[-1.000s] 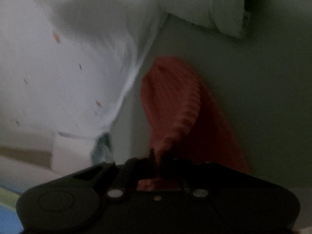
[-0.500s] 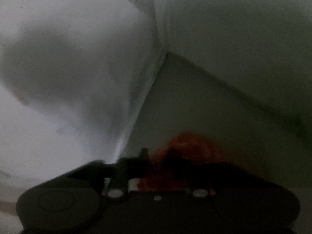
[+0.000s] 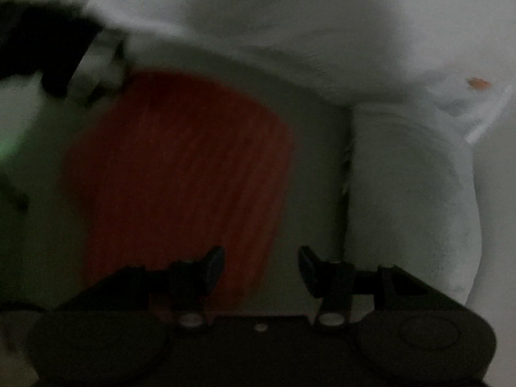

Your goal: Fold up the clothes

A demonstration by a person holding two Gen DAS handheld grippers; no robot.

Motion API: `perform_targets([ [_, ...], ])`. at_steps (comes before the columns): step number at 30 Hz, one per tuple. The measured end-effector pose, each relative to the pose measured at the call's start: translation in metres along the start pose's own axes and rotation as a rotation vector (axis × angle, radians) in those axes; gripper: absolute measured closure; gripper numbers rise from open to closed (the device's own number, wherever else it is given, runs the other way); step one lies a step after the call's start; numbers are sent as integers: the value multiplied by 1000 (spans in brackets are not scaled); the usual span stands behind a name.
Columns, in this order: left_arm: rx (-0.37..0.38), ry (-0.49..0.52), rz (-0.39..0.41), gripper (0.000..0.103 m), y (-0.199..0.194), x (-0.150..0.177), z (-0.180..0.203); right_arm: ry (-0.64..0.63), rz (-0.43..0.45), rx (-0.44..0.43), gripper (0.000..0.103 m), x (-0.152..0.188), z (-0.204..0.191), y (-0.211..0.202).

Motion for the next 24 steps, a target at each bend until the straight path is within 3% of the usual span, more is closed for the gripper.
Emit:
perform_targets([
  [2, 17, 30, 8, 47, 0, 4, 5, -75, 31, -20, 45, 5, -6, -10],
  [5, 29, 91, 40, 43, -12, 10, 13, -225, 90, -46, 35, 11, -12, -22],
  [8, 23, 178, 83, 38, -25, 21, 17, -482, 131, -32, 34, 26, -32, -23],
  [11, -9, 287, 124, 34, -32, 37, 15, -644, 178, -13, 34, 32, -48, -12],
  [14, -55, 365, 149, 34, -41, 48, 10, -668, 237, -51, 42, 24, -55, -8],
  [16, -85, 413, 165, 34, -49, 54, 8, -707, 254, -95, 59, 21, -57, -5],
  [17, -100, 437, 173, 34, -53, 57, 7, -721, 263, -115, 77, 19, -57, -5],
  [18, -115, 462, 181, 34, -57, 59, 6, -724, 274, -129, 87, 18, -56, -6],
  [20, -145, 510, 197, 34, -65, 65, 5, -665, 293, -179, 93, 9, -48, -9],
  [24, -180, 581, 225, 34, -79, 68, 4, -268, 330, -314, 100, -31, -2, -15],
])
Point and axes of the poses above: each gripper's, at about its wrist camera, not at the fingertips, and y roughly the way its jaws point, z to its right, x to its underside, the point moved 6 cm from there along y, roughly the way its jaws point, and after that the axes turned 6 degrees about x, right-handed, at the moved point
